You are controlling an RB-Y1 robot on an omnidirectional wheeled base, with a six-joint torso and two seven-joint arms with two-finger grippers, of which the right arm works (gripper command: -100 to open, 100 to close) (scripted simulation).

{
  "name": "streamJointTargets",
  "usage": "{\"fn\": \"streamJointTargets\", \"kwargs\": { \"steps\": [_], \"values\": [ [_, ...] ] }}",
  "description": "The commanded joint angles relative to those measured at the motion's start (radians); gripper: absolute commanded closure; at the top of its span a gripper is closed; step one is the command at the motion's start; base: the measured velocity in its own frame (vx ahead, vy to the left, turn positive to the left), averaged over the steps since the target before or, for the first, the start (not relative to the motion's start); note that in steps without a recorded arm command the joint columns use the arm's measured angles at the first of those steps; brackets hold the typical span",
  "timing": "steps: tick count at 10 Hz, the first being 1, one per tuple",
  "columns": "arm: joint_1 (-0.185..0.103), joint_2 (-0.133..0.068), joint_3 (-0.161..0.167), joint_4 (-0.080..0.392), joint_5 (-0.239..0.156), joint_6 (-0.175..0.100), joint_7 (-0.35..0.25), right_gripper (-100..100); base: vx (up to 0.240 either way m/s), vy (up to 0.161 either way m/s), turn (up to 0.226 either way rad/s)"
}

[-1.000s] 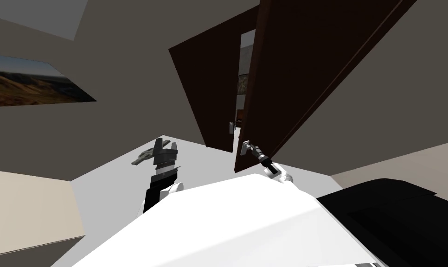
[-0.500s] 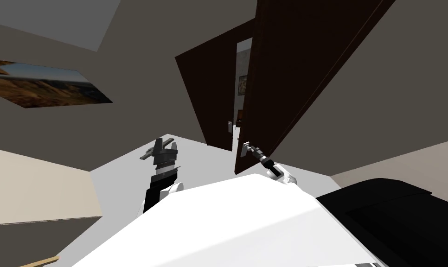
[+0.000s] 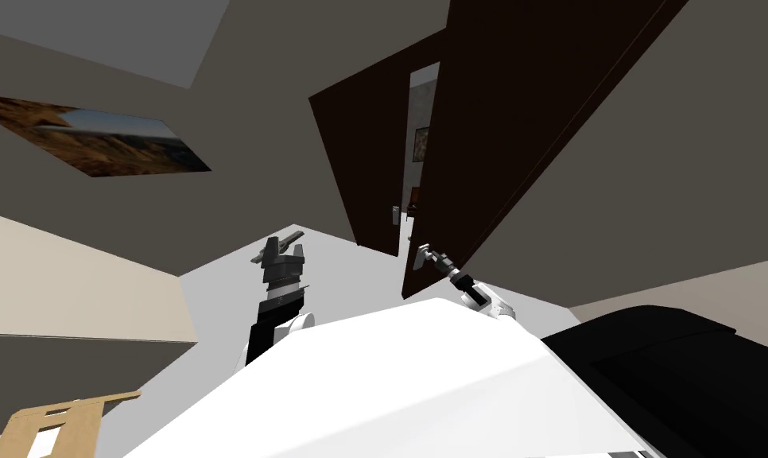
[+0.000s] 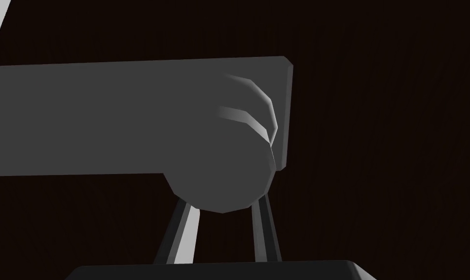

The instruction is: Pull the door open

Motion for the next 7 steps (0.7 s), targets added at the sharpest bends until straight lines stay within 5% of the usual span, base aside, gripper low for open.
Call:
{"fn": "streamJointTargets", "kwargs": {
  "steps": [1, 7],
  "values": [
    [0.011, -0.003, 0.009, 0.002, 0.006, -0.028, -0.008, 100, -0.164, -0.07, 0.107],
    [0.034, -0.036, 0.01, 0.031, 0.021, -0.127, -0.041, 100, -0.189, -0.111, 0.12]
  ]
}}
